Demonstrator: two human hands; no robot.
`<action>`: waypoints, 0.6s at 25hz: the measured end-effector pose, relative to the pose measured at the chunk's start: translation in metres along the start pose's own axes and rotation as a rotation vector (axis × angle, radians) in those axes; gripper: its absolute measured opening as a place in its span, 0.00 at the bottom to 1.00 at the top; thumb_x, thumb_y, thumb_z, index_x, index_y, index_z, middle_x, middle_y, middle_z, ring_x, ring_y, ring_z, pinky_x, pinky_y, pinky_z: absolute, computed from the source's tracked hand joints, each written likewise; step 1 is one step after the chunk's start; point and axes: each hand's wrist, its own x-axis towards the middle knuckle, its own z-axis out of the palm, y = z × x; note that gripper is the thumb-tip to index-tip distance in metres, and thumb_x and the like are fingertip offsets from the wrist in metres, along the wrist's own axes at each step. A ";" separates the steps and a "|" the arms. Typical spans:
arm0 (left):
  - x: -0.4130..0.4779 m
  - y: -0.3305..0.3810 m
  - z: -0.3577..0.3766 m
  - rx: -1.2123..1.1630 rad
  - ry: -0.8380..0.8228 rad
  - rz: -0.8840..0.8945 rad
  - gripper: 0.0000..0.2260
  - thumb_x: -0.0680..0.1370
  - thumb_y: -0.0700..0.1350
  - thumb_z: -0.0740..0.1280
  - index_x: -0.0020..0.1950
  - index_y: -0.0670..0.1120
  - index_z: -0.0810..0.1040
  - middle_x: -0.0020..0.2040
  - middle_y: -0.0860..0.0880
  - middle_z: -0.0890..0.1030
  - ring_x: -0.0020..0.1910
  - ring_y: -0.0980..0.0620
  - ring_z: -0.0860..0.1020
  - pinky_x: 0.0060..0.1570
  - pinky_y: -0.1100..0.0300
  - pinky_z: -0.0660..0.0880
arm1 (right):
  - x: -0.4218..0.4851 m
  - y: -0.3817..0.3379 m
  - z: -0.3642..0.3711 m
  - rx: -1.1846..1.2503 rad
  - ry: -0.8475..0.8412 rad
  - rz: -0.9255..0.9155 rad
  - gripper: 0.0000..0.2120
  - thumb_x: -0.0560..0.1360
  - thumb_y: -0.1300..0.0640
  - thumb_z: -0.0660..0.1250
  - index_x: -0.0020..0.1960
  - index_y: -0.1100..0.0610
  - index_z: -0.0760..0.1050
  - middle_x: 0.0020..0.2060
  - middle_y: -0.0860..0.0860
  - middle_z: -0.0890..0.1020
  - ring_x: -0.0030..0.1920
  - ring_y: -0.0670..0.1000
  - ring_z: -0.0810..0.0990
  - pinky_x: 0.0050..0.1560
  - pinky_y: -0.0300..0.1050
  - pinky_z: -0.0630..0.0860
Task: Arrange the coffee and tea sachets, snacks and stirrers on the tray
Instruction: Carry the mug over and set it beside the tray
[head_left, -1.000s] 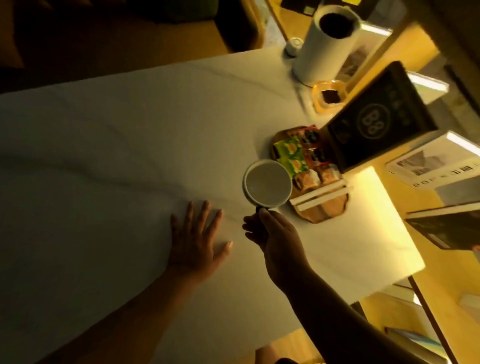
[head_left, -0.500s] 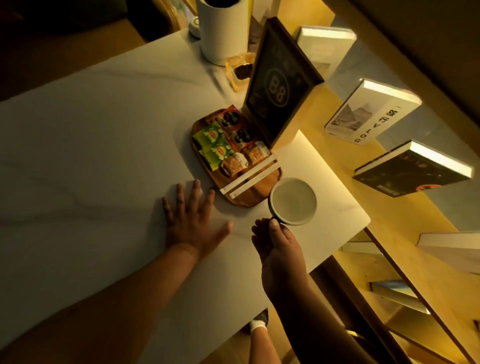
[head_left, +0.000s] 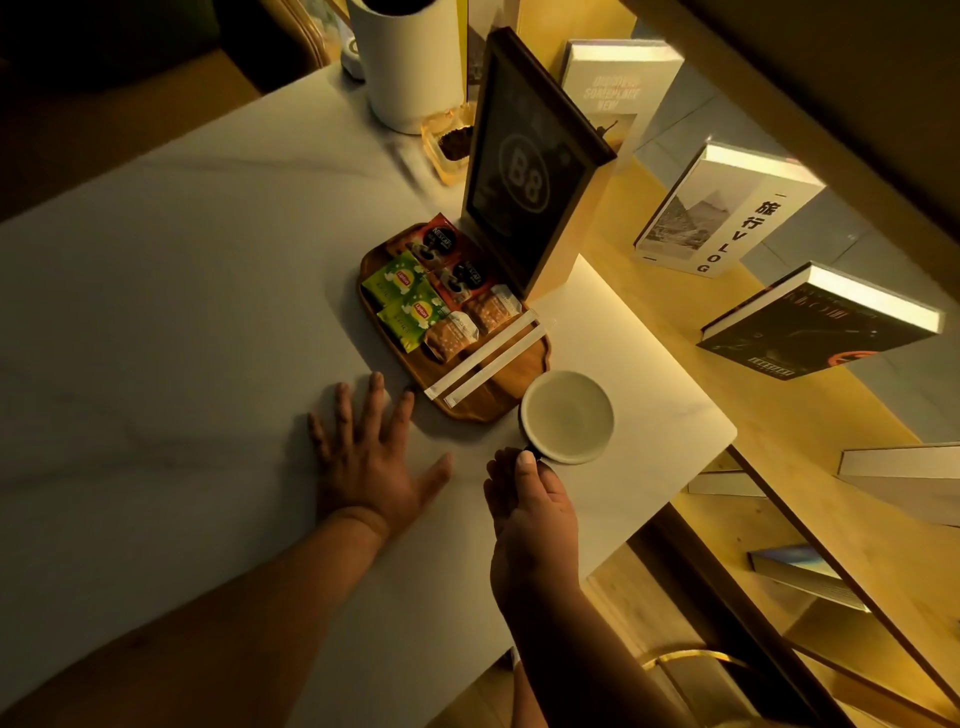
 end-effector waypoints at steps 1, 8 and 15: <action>0.000 0.000 0.000 0.000 0.000 -0.003 0.43 0.71 0.77 0.49 0.79 0.54 0.57 0.81 0.44 0.52 0.79 0.35 0.46 0.72 0.29 0.46 | 0.000 0.001 0.001 0.006 0.010 0.004 0.07 0.82 0.55 0.65 0.55 0.52 0.81 0.48 0.48 0.89 0.56 0.53 0.84 0.56 0.49 0.78; 0.001 0.002 -0.001 -0.014 0.011 -0.010 0.43 0.70 0.77 0.51 0.79 0.53 0.57 0.81 0.44 0.53 0.79 0.35 0.47 0.72 0.29 0.45 | 0.002 0.014 0.006 0.022 0.078 0.010 0.05 0.82 0.56 0.65 0.53 0.50 0.81 0.52 0.49 0.87 0.58 0.53 0.83 0.58 0.49 0.77; 0.002 0.002 -0.001 -0.021 0.013 -0.013 0.43 0.70 0.77 0.50 0.79 0.53 0.58 0.81 0.43 0.53 0.79 0.35 0.48 0.72 0.29 0.45 | 0.004 0.017 0.011 -0.022 0.065 0.030 0.07 0.82 0.53 0.66 0.56 0.52 0.80 0.55 0.51 0.86 0.57 0.54 0.82 0.58 0.53 0.78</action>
